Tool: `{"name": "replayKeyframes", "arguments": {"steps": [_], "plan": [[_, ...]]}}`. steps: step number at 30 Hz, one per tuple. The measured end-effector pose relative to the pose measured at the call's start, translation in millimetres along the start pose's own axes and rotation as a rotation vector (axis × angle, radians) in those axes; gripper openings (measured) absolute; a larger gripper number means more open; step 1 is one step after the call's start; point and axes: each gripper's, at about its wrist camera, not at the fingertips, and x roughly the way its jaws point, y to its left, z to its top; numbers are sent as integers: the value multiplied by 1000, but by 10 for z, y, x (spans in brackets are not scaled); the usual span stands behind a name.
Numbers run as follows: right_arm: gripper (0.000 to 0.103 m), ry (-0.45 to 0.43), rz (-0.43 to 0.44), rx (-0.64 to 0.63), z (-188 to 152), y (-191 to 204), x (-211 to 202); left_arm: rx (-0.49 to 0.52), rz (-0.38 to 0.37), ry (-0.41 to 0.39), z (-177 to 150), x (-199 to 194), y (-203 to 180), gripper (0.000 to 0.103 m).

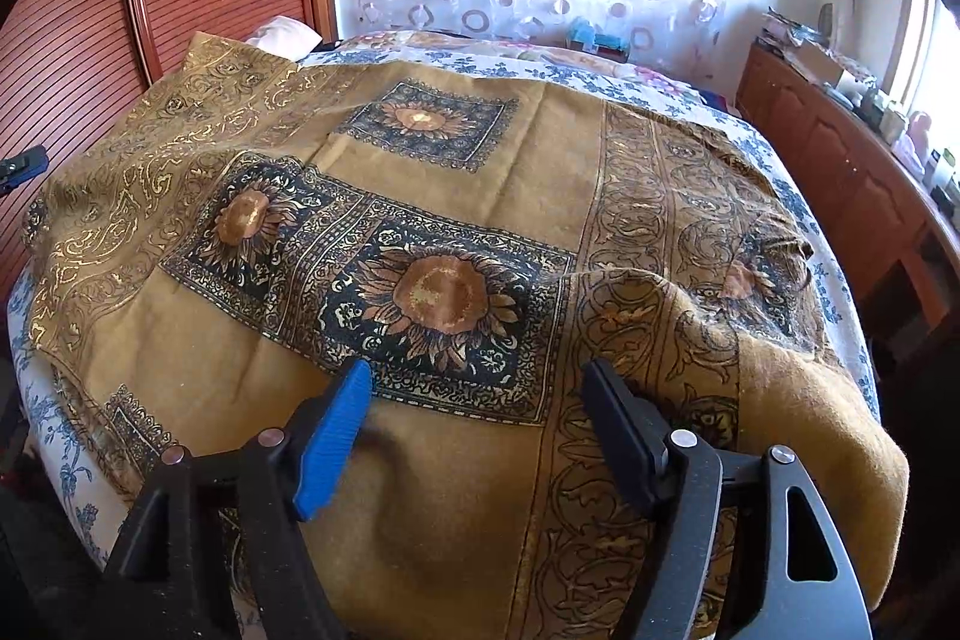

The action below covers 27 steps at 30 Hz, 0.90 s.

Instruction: Fold small clothes

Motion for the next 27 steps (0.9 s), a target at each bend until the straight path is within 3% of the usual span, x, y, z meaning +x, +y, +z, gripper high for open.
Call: {"name": "replayKeyframes", "arguments": {"steps": [6,16,17,18,21,27], "plan": [[75,-16,0,-2,-40,-11,-19,-16,24,111,-37,374,101,63],[75,-32,4,-3,-93,-38,-37,-25,18,148,-52,497,140,60],[75,-32,4,-3,-95,-38,-38,-24,11,146,-53,492,137,52],[76,-33,4,-3,-92,-41,-39,-23,-24,148,-63,494,127,34],[76,-33,4,-3,-94,-42,-39,18,-65,136,-79,467,31,9],[76,-32,5,-3,-90,-39,-39,65,-164,9,196,61,-379,6]]}}
